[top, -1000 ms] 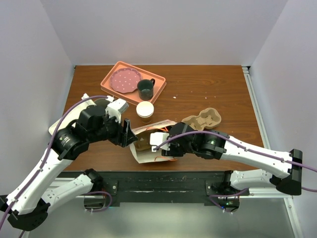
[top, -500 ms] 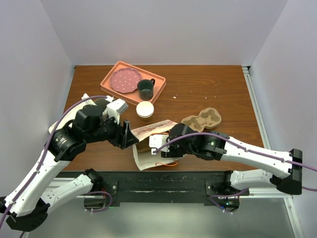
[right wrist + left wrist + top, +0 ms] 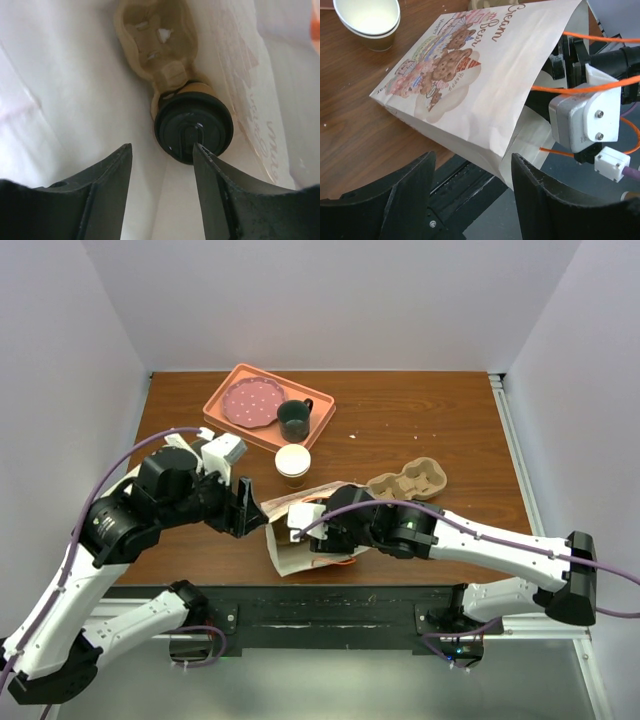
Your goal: Pack the takeout coffee
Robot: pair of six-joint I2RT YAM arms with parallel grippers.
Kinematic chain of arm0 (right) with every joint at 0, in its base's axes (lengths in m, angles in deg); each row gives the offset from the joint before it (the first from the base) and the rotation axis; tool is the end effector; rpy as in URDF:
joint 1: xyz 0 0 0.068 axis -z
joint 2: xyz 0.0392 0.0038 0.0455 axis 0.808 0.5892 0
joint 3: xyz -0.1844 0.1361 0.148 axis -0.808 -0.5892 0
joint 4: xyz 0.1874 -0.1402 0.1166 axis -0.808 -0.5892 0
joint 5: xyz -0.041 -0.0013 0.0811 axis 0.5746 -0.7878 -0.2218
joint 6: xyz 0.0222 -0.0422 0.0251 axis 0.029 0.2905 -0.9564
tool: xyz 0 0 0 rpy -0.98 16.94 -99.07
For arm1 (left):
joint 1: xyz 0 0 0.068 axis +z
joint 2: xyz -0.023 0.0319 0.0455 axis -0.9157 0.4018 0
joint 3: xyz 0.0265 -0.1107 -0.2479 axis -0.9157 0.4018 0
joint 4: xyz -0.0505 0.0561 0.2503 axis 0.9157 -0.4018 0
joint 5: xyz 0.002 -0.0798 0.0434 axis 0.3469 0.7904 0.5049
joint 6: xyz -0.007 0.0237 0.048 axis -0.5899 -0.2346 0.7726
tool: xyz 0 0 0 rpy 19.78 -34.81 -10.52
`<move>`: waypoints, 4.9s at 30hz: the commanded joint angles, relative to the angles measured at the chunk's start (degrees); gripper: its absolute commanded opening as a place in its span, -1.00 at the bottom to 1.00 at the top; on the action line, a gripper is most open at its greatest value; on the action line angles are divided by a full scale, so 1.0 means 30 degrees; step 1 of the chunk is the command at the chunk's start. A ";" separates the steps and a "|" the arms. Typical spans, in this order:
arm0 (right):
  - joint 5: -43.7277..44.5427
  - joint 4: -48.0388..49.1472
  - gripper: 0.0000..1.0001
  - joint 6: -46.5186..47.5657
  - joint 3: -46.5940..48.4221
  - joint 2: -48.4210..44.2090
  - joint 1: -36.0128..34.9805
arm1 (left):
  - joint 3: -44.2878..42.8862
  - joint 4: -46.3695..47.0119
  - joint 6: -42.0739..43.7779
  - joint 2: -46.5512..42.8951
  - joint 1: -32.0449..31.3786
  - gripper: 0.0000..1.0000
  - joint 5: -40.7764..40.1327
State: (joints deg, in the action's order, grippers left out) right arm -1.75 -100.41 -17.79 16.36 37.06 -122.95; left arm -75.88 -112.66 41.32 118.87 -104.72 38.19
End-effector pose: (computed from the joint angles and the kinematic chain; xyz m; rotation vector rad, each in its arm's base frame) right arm 0.0998 0.2443 0.3177 -1.6628 1.6344 0.1843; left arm 0.0965 -0.0857 0.4115 0.4478 2.2488 -0.7981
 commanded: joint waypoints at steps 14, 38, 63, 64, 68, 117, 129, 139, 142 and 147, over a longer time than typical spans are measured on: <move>0.1178 0.2575 0.15 -0.1158 0.1267 0.1008 -0.0096 | 0.1869 0.0751 -0.2994 -0.0416 -0.0115 0.34 0.0405; 0.2176 0.4539 0.93 0.0392 -0.2513 0.0099 0.1836 | 0.3511 0.3768 -0.1706 -0.0297 -0.0203 -1.00 0.0288; 0.2703 0.3983 0.32 0.1712 -0.0493 0.2620 0.2717 | 0.3072 0.3214 -0.0797 -0.0210 -0.0203 -1.00 0.0552; 0.2614 0.3546 0.26 0.1770 -0.0288 0.2445 0.2803 | 0.3072 0.3242 -0.0826 -0.0181 -0.0203 -1.00 0.0552; 0.1882 0.2460 0.10 0.1859 0.0969 0.2092 0.2863 | 0.3042 0.2950 -0.0652 0.0110 -0.0203 -1.00 0.0259; 0.6073 -1.1950 -0.14 -1.1892 1.5534 0.1973 0.2863 | 0.0407 -0.1123 -0.0384 0.0963 -0.0203 -1.00 -0.5572; 0.2643 -1.5442 -0.12 -1.8058 1.3519 0.2854 0.2863 | -0.0621 -0.2324 -0.1559 -0.0003 -0.0203 -1.00 -0.5221; 0.3316 -1.5238 -0.10 -2.0026 0.9180 0.2941 0.2863 | -0.0268 -0.2440 -0.1763 -0.1118 -0.0203 -1.00 -0.3525; 0.3084 -1.4537 -0.10 -1.9967 0.8096 0.3264 0.2951 | -0.0385 -0.2441 -0.1939 -0.1206 -0.0204 -1.00 -0.3462; 0.2612 -1.1110 -0.05 -1.9997 0.4350 0.2795 0.2980 | -0.0063 -0.2499 -0.2785 -0.1091 -0.0203 -1.00 -0.2818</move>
State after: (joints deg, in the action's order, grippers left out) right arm 7.00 -138.13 -76.30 35.72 46.59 -114.23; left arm -75.59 -120.81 35.75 115.37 -105.14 27.13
